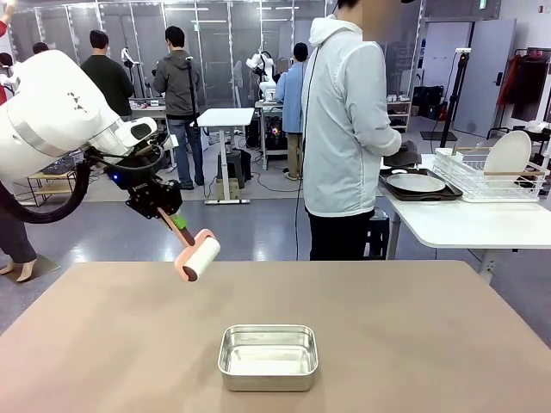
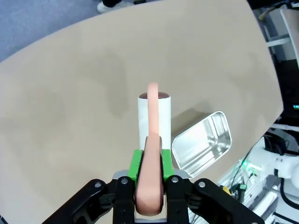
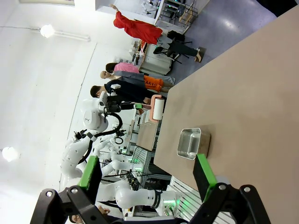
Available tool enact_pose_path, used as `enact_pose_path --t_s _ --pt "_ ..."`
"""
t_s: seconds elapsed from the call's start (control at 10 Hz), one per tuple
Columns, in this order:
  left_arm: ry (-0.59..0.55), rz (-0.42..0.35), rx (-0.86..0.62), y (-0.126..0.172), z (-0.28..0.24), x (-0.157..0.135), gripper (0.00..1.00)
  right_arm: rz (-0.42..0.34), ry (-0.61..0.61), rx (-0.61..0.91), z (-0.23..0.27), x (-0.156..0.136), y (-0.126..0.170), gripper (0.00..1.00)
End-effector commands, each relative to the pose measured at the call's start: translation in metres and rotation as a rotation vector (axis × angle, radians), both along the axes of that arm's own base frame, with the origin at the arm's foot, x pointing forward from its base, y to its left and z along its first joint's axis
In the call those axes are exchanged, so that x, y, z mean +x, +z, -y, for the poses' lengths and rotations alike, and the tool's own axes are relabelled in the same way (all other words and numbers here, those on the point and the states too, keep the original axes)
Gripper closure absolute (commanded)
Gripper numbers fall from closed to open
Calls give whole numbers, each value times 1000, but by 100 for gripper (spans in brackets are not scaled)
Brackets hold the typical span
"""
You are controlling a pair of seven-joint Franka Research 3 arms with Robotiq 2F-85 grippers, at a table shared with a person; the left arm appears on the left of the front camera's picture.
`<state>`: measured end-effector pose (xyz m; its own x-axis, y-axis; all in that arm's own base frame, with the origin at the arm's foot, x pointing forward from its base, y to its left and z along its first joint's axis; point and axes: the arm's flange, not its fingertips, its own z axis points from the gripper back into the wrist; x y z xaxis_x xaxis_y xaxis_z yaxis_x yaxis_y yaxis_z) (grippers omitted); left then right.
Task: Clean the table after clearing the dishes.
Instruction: When the right (or left) Handle tray is removed, use the right hand (or left hand) to clean the right (or left) side of the table with the Lint Roller.
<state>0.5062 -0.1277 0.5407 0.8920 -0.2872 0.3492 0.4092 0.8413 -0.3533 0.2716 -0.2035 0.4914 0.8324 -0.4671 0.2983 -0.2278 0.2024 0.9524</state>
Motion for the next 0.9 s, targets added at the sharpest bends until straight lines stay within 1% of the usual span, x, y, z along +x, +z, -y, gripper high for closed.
enact_pose_path --t_s 0.0,0.1,0.2,0.3,0.5,0.6,0.8 --pt "73 11 -65 -16 -13 -1 79 11 3 1 -1 0 4 0" --pt "153 54 -33 -34 -18 -8 79 11 3 1 -1 0 4 0" --pt "188 57 -30 -44 -19 -14 79 11 3 1 -1 0 4 0" --pt "260 81 -14 -60 -20 -22 79 11 3 1 -1 0 4 0" --pt "327 102 -54 -83 -25 -31 79 11 3 1 -1 0 4 0" --pt "359 73 -98 -95 -28 -36 79 11 3 1 -1 0 4 0" --pt "383 72 -165 -113 -36 -39 79 11 3 1 -1 0 4 0"
